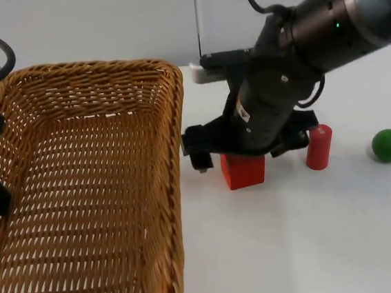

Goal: Pick up the basket with the left hand and place the object to the left of the red cylinder into the basket with the right hand.

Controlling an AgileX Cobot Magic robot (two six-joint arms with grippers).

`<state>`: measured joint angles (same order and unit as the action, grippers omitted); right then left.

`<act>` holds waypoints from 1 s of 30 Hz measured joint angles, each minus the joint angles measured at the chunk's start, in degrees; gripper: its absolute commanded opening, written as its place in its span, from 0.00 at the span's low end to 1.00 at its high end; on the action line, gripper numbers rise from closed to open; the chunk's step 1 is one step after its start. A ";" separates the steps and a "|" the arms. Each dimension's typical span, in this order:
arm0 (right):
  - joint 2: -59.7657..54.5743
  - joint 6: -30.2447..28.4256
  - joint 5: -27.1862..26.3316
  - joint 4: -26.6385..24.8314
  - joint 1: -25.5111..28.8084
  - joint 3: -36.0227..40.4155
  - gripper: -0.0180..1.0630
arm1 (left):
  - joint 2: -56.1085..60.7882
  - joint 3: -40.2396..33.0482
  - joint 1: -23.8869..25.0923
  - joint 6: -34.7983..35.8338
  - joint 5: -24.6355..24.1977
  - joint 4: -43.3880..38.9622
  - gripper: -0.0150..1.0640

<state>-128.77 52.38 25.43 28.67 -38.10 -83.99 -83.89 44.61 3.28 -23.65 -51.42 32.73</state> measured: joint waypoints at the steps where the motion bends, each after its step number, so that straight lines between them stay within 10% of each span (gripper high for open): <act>1: -0.13 0.33 0.36 0.31 0.12 0.00 0.75 | 0.00 0.00 0.00 0.00 0.00 0.11 0.01; 3: -0.26 0.57 0.69 0.40 0.12 0.00 0.67 | 0.00 0.00 0.00 0.00 0.00 0.23 0.01; 6: -0.26 0.69 1.08 0.83 0.14 0.00 0.22 | 0.00 0.00 0.00 0.00 0.00 0.34 0.01; 9: 0.62 0.82 2.79 1.89 0.14 0.00 0.02 | 0.00 0.00 0.00 0.00 0.00 0.34 0.01; 19: 19.71 -10.42 7.51 2.39 0.24 0.00 0.02 | 0.00 0.00 0.00 0.00 0.00 0.34 0.01; 30: 31.28 -29.70 11.70 -8.90 0.24 0.00 0.02 | 0.00 0.00 0.00 0.00 0.00 0.34 0.01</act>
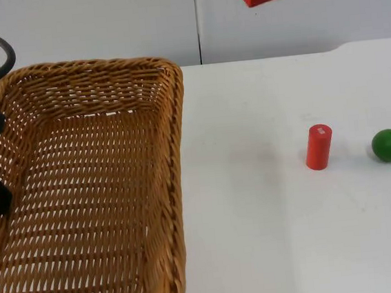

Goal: Pick up the basket with the left hand and place the object to the left of the red cylinder into the basket with the right hand.

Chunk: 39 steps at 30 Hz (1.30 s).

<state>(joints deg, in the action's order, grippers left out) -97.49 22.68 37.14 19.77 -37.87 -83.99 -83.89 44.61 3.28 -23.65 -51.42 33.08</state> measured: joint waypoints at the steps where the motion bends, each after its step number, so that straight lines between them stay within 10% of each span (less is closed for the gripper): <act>1: 0.00 0.00 0.00 0.00 0.00 0.00 0.02 | 0.00 0.00 0.00 0.00 0.00 0.00 0.01; 9: 0.00 -20.76 1.23 -18.30 -1.67 0.00 0.02 | 0.00 0.00 0.00 0.00 0.00 0.00 0.01; 27: -11.37 -31.02 -2.62 -23.04 -11.27 -5.96 0.03 | 0.00 0.00 0.00 0.00 -0.21 0.00 0.01; 31: -13.75 -31.94 -3.81 -24.57 -11.27 -5.96 0.16 | 0.00 0.00 0.00 0.00 -0.21 0.00 0.01; 39: -16.68 -32.79 -4.40 -25.99 -11.27 -5.96 0.73 | 0.00 0.00 0.00 0.00 -0.21 -0.10 0.01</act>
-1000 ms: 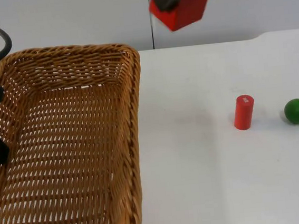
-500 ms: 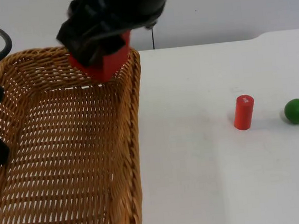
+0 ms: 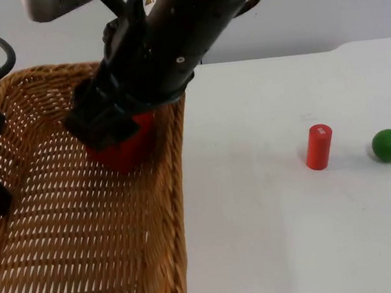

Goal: Pick up the basket with the left hand and place the object to the left of the red cylinder into the basket with the right hand.

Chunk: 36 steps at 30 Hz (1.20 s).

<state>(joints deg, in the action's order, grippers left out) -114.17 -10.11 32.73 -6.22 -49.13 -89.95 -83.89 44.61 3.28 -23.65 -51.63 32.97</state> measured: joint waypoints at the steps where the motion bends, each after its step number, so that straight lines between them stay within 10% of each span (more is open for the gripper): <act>1: 0.00 0.00 0.00 0.00 0.00 0.00 0.75 | 0.00 0.00 0.00 0.00 0.00 0.00 0.01; 19: 23.98 0.59 4.84 -0.10 5.31 2.84 0.77 | 0.00 -0.09 0.00 0.00 0.00 0.00 0.01; 36: 64.77 0.69 4.17 2.85 6.91 34.08 0.77 | 0.00 -0.09 0.00 0.00 0.20 -0.10 0.01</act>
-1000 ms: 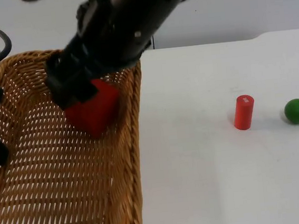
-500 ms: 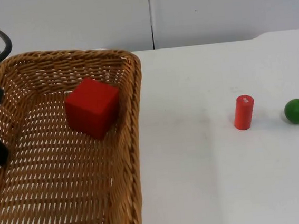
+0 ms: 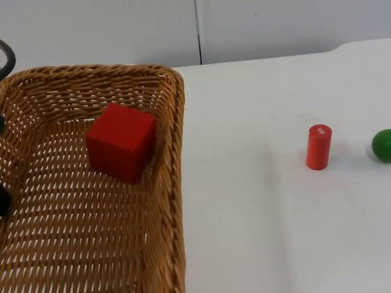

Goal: Pick up the basket with the left hand and place the object to the left of the red cylinder into the basket with the right hand.

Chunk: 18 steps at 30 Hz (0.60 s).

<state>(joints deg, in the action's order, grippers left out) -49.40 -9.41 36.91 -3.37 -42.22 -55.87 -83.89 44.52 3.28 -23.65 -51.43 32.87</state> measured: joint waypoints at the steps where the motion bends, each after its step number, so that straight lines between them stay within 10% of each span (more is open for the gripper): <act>1: 0.00 0.00 0.00 0.00 0.00 0.00 0.77 | 0.00 0.00 0.00 0.00 0.00 0.00 0.01; 18: 3.66 0.00 -2.88 0.14 0.00 2.96 0.77 | -9.77 7.72 -4.57 0.00 3.72 3.48 0.01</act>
<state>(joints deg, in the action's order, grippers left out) -45.74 -9.41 34.03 -3.23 -42.22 -52.91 -93.66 52.25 -1.29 -23.65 -47.71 36.34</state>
